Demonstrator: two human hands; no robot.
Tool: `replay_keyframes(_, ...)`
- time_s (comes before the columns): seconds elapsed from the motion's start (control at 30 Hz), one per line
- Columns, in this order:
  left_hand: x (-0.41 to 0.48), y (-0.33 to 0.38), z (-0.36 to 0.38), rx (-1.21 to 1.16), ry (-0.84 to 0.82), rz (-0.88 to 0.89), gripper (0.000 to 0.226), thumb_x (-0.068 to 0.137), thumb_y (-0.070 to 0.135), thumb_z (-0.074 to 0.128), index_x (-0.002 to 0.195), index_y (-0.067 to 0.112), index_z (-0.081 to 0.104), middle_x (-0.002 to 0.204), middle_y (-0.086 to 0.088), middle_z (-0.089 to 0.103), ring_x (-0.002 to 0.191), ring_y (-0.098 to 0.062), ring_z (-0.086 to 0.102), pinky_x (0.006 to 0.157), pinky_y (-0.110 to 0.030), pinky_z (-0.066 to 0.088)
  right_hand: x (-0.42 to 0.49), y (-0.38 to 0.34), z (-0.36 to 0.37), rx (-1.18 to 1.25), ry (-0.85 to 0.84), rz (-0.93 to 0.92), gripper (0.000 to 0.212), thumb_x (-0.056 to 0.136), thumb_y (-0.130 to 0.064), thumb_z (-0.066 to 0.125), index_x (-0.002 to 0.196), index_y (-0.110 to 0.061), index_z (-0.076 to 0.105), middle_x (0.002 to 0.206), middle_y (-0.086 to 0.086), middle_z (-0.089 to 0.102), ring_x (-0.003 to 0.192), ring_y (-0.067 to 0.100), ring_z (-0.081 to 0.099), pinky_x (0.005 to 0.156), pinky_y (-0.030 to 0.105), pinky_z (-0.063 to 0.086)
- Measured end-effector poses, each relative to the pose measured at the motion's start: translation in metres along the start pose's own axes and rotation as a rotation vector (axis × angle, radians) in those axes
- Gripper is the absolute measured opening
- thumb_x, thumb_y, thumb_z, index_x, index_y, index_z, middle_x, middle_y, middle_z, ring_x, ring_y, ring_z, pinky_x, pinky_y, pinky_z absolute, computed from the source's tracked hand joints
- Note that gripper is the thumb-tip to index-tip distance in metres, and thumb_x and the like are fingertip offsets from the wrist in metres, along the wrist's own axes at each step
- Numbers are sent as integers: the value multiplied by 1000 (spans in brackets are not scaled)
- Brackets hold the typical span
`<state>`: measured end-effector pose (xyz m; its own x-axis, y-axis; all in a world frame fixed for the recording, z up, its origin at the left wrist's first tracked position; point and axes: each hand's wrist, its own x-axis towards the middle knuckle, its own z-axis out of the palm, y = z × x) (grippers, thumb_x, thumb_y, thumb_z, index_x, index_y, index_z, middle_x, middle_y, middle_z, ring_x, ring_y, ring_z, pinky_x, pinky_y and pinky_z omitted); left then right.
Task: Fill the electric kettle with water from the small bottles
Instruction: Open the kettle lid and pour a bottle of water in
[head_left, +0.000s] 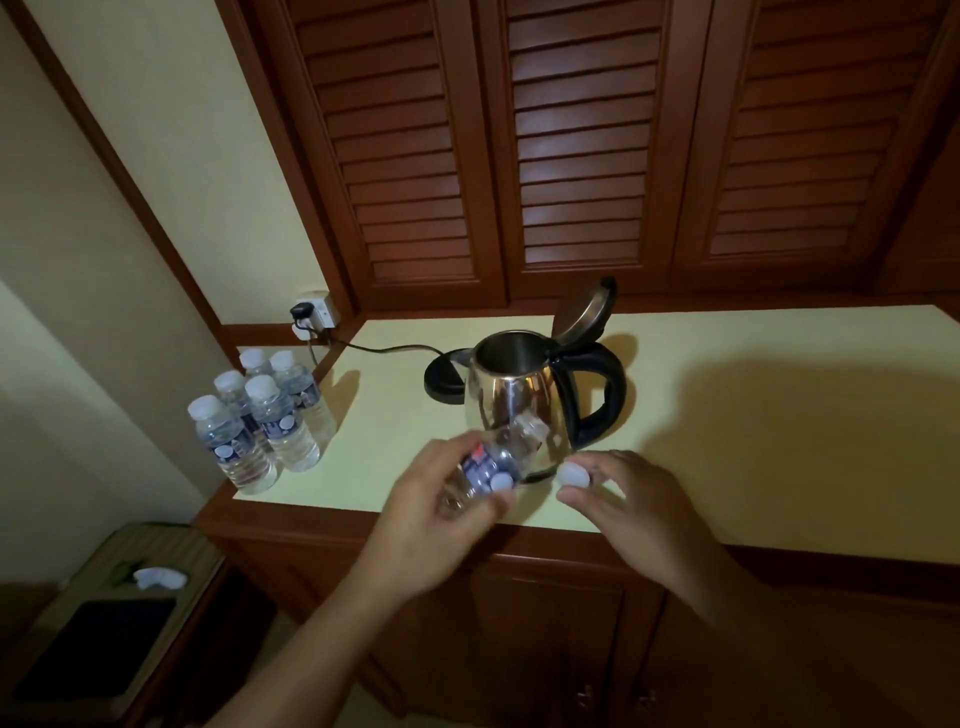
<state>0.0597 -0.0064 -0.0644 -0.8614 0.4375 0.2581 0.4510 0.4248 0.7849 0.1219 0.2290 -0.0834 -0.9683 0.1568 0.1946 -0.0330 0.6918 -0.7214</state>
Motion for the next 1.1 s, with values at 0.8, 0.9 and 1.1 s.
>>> replay_keyframes(0.8,-7,-34,-33,-474,-446,-69,39,83,21,79,119,38,80,79,1,69,63,-15,62,56,-30,48,-18,-48,17,299,104,-146,44,71,-24,86,113,-25,76,112,-19,73,108,6,68,93,15,50)
replay_keyframes(0.9,-4,-37,-35,-575,-489,-174,40,75,32,75,113,22,82,73,-25,69,63,-33,64,57,-41,51,-25,-53,12,309,69,-151,40,80,-25,78,119,-31,73,118,-22,71,114,2,66,97,15,49)
replay_keyframes(1.1,3,-45,-28,-905,-642,-348,43,72,26,76,95,-9,71,66,-28,64,43,-27,63,41,-26,49,-26,-63,11,252,48,-138,36,92,-12,70,125,-28,71,124,-24,69,118,-6,62,96,10,47)
